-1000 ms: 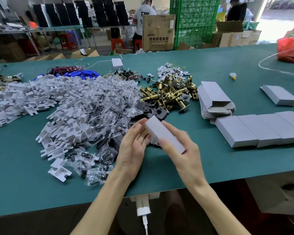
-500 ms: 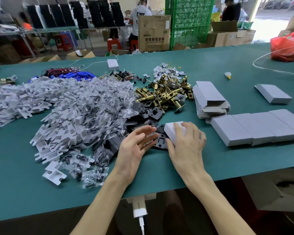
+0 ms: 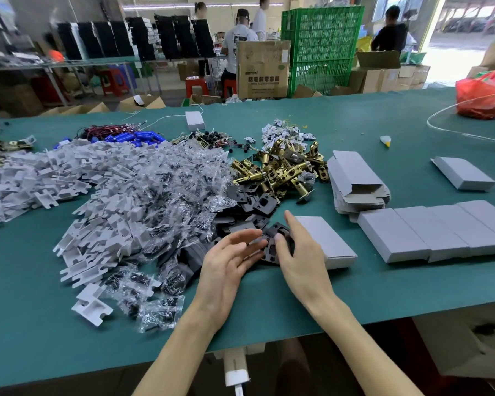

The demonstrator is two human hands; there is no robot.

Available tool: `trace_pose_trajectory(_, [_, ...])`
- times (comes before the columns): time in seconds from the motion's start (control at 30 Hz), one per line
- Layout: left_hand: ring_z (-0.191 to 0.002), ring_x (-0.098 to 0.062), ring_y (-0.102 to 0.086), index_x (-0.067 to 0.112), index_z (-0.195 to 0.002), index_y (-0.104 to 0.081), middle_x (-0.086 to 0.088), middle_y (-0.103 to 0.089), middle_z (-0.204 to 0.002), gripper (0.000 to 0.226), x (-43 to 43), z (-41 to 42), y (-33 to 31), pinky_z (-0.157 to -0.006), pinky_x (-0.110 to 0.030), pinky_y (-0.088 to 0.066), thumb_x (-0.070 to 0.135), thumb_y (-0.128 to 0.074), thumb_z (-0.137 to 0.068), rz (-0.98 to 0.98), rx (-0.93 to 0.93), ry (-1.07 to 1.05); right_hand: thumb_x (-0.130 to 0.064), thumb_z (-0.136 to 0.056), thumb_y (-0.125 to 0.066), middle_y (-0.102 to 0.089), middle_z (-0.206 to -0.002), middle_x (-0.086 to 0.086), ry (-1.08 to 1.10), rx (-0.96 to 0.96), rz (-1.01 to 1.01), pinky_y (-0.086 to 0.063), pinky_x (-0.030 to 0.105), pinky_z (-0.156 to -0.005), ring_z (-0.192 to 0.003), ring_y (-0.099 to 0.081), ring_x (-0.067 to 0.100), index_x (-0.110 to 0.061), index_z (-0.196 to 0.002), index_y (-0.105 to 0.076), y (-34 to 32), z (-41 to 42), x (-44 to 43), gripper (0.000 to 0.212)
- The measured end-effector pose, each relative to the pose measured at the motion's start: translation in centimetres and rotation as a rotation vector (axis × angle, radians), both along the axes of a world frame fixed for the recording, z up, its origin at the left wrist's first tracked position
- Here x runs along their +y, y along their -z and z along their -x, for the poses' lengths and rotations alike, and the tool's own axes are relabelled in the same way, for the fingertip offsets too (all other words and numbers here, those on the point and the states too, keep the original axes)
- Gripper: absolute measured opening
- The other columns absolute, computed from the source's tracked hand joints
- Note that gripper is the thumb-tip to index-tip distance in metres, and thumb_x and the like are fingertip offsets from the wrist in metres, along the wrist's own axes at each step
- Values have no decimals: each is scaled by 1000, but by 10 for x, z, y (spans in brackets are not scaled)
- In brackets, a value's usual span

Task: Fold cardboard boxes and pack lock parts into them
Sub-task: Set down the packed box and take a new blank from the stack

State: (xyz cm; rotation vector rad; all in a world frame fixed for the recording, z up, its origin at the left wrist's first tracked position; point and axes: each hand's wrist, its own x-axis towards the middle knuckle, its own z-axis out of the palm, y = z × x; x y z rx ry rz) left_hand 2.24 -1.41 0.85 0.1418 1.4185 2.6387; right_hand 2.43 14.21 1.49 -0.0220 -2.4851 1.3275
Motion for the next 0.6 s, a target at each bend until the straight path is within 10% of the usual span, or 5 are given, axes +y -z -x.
trace_pose_trajectory(0.6, [-115, -36, -70, -2, -113, -73, -22, -73, -121, 27, 4, -4, 2, -95, -32, -57, -5, -49, -101, 138, 52, 4, -35, -105, -55, -28, -166, 0, -23, -185, 134, -27, 29, -119, -149, -35, 18, -15, -162, -21, 16, 33, 73, 70])
